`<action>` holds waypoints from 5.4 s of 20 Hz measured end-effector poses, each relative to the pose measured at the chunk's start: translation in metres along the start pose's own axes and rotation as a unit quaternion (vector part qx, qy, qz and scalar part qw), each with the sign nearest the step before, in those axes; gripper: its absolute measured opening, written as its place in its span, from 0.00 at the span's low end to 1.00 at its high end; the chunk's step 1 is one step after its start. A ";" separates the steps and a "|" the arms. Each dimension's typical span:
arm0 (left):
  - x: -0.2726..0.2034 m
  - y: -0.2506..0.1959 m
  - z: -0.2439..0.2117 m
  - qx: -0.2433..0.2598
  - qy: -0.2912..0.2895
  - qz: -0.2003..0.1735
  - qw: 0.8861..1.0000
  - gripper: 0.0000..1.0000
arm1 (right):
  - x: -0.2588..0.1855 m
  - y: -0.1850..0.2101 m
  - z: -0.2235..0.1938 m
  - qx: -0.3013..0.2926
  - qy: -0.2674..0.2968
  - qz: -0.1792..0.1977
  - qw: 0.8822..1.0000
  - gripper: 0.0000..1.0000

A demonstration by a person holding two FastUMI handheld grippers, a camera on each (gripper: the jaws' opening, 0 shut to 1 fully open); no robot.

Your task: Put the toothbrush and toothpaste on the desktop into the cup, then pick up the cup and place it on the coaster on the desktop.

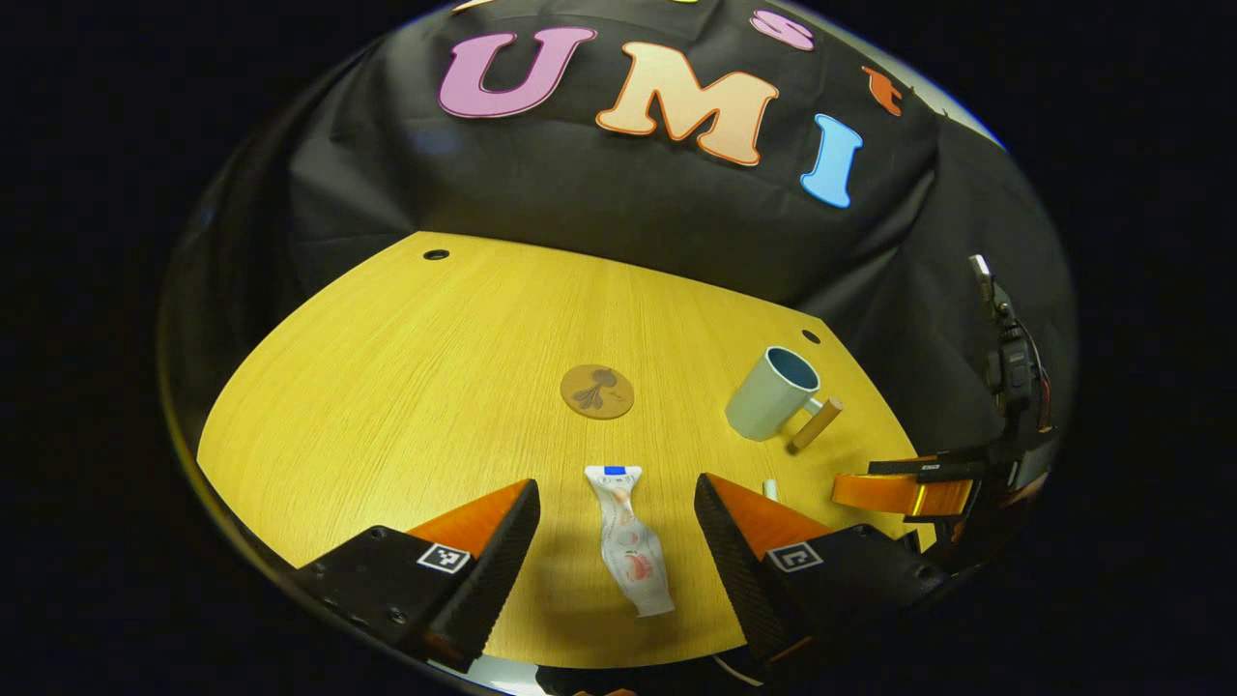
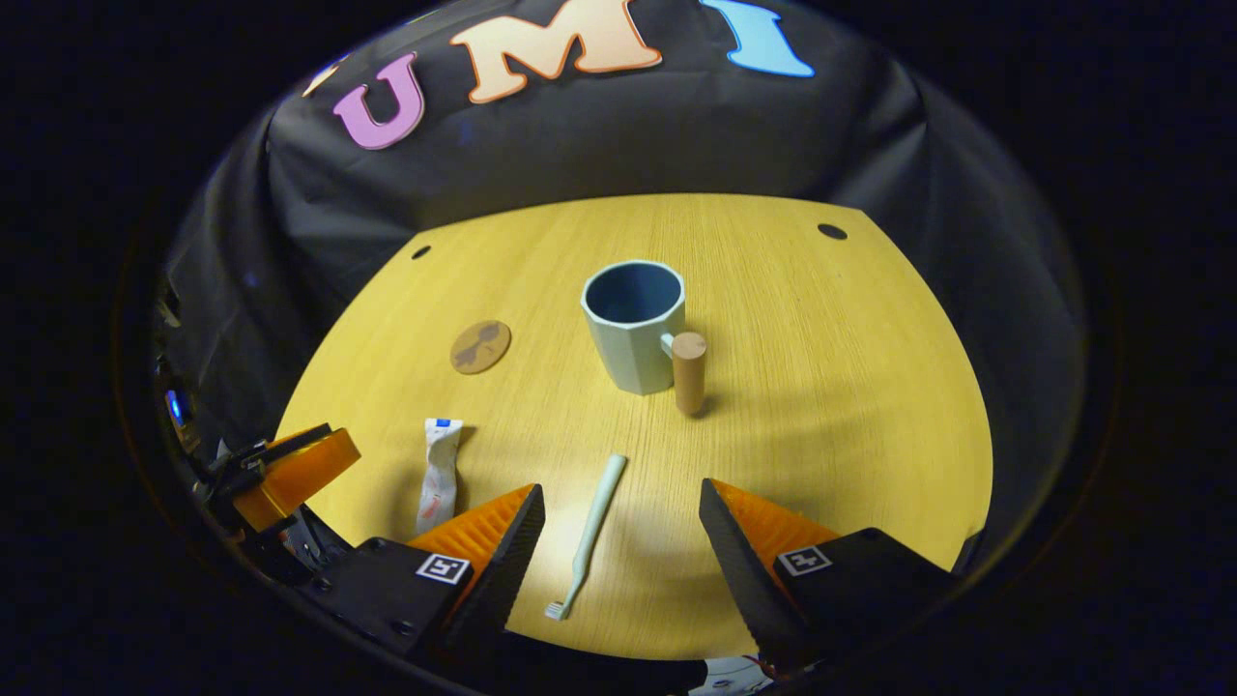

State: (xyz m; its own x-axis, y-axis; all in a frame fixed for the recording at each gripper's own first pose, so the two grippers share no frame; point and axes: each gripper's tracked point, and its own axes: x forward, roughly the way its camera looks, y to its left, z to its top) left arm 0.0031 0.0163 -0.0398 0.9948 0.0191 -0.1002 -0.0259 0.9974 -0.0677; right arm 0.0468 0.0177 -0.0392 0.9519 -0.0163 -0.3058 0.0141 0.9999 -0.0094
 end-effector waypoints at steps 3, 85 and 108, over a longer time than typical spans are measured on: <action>0.005 0.011 -0.007 -0.013 0.009 0.011 1.000 0.95 | 0.020 0.005 -0.002 -0.003 0.026 -0.006 1.000 0.98; 0.068 -0.076 0.092 0.008 -0.025 -0.086 0.996 0.01 | -0.032 -0.091 0.199 0.038 -0.244 -0.004 0.969 0.06; 0.045 -0.094 0.140 0.000 -0.158 -0.099 0.983 0.00 | 0.031 0.013 0.241 -0.054 -0.365 0.182 0.912 0.11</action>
State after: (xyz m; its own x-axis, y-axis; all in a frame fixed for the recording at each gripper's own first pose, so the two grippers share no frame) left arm 0.0642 -0.0666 0.1013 0.9615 -0.1539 0.2276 0.1706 0.9838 -0.0552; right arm 0.1505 0.0318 0.1803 0.8385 0.3627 0.4066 -0.3357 0.9317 -0.1388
